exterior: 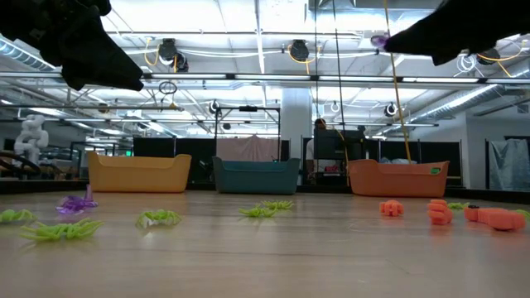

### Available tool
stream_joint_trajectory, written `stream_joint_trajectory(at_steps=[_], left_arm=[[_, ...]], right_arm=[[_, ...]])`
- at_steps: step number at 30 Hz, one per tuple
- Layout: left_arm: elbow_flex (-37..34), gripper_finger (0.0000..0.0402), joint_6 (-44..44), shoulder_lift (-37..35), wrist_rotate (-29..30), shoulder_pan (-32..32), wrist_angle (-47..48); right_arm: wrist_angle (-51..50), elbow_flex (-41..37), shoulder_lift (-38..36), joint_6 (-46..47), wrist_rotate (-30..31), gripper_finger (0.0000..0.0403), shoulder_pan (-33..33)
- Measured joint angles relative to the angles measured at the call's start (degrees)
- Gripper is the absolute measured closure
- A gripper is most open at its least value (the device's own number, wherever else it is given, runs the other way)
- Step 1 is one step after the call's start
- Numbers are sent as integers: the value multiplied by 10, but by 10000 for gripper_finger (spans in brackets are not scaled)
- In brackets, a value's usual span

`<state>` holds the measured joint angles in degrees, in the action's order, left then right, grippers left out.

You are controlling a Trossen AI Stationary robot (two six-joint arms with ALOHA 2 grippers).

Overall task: Sort Halloween decoration
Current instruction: Put the violet witch hat toy into the orange bin

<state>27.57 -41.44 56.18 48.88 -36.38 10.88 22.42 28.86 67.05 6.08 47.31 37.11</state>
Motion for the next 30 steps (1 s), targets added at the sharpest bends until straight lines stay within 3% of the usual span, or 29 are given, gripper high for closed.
stream_joint_trajectory(at_steps=[15, 30], left_arm=[[0, 226, 0, 0, 0, 0, -1], [0, 226, 1, 0, 0, 0, -1]], right_arm=[[-21, 0, -8, 5, 22, 403, -114], [-255, 1, -144, 120, 21, 403, -287]])
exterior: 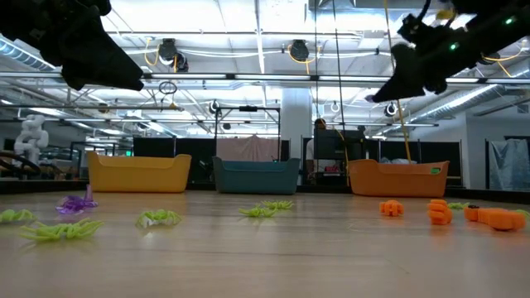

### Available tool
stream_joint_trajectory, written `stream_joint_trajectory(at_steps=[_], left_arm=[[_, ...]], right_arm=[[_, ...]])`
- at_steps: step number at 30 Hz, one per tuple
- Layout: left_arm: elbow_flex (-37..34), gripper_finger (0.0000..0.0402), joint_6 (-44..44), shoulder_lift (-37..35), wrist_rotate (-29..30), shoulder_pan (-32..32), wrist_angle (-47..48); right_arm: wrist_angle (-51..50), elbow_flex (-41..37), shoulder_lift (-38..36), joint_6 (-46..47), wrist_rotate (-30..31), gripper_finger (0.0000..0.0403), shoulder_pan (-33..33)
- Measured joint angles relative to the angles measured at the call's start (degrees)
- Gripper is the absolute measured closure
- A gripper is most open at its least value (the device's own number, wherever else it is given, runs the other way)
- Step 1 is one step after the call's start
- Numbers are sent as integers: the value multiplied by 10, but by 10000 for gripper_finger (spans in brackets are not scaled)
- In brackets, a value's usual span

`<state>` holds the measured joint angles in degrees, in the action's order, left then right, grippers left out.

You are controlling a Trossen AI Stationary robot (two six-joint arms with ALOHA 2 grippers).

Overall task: Sort Halloween decoration
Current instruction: Put the violet witch hat toy into the orange bin

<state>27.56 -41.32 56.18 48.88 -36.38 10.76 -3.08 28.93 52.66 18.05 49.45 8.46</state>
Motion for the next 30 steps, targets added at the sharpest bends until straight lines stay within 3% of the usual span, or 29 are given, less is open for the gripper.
stream_joint_trajectory(at_steps=[11, 30], left_arm=[[0, 226, 0, 0, 0, 0, 0], [0, 226, 1, 0, 0, 0, -14]], right_arm=[[-155, 18, -1, 82, -65, 403, -188], [-228, 31, 7, 66, -173, 403, -375]])
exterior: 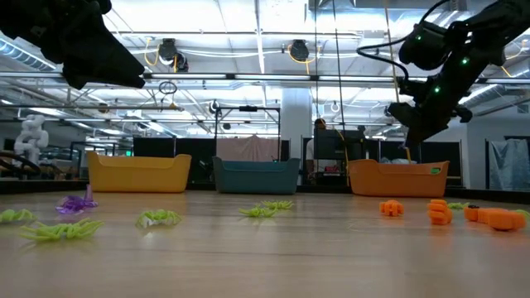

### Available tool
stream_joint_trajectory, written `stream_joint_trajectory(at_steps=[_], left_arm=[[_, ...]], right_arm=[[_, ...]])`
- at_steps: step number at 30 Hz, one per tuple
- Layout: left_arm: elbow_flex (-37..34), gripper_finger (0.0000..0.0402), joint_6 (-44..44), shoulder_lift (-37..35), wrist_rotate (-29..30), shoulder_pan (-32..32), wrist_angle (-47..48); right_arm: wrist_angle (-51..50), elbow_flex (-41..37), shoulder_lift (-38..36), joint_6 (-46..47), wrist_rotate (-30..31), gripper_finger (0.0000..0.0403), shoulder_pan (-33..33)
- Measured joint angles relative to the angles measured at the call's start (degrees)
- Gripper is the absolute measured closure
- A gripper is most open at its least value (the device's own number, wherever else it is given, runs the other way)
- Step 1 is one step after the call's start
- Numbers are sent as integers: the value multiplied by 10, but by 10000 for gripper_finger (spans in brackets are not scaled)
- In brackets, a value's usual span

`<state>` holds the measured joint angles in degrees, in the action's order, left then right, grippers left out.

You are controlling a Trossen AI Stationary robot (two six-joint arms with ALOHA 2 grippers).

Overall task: Sort Halloween decoration
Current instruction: Put the violet witch hat toy into the orange bin

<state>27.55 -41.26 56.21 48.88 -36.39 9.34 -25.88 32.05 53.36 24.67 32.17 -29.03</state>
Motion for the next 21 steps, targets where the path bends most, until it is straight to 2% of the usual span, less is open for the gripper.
stream_joint_trajectory(at_steps=[4, 21], left_arm=[[0, 226, 0, 0, 0, 0, 0], [0, 226, 1, 0, 0, 0, 1]], right_arm=[[-2, 0, 18, -4, -22, 403, -22], [25, 0, 114, -4, -25, 394, -93]])
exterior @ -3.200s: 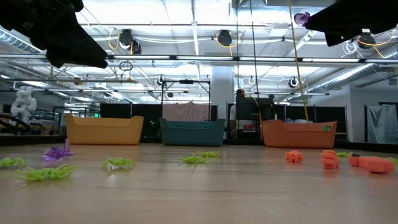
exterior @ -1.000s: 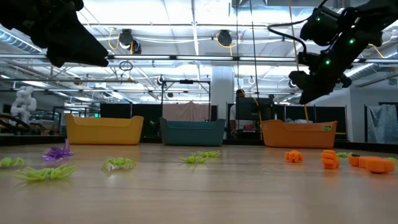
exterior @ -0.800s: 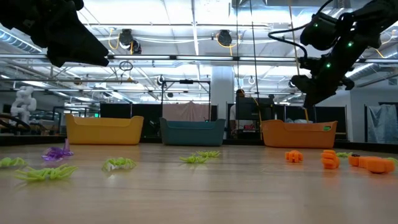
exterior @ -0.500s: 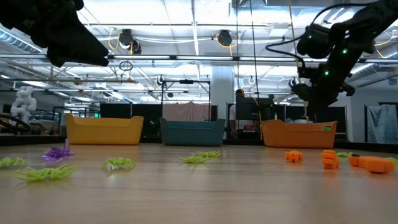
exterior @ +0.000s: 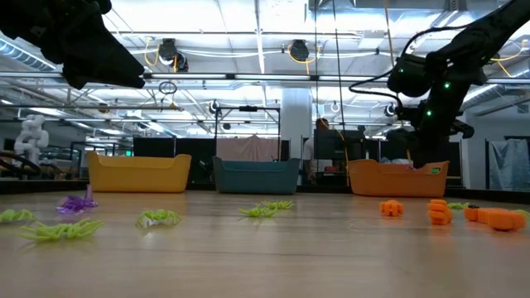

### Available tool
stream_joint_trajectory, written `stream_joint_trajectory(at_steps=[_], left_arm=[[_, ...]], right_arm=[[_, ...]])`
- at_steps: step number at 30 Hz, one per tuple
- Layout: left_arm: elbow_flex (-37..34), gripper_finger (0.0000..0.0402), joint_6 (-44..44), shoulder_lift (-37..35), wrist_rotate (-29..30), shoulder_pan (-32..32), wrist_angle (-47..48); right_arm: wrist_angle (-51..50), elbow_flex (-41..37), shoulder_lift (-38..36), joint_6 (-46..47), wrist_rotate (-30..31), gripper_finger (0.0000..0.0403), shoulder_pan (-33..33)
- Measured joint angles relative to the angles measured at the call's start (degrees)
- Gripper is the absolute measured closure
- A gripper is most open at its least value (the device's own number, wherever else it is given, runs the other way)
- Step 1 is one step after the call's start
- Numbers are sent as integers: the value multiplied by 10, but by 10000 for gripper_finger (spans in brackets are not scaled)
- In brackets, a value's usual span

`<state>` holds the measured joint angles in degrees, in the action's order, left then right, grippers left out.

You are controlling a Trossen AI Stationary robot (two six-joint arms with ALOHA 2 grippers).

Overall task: Sort Halloween decoration
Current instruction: Put the violet witch hat toy into the orange bin, then put the green spider toy into the blue bin

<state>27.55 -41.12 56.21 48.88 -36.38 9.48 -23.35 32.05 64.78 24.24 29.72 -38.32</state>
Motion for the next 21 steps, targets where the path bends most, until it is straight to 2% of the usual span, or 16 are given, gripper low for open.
stream_joint_trajectory(at_steps=[11, 16, 21], left_arm=[[0, 226, -1, 0, 0, 0, 0], [0, 226, 0, 0, 0, 0, 0], [0, 226, 0, 0, 0, 0, 0]], right_arm=[[22, 0, 19, 18, 0, 299, -9], [21, 0, -34, 20, -17, 256, 15], [21, 0, -121, 21, -36, 234, 71]])
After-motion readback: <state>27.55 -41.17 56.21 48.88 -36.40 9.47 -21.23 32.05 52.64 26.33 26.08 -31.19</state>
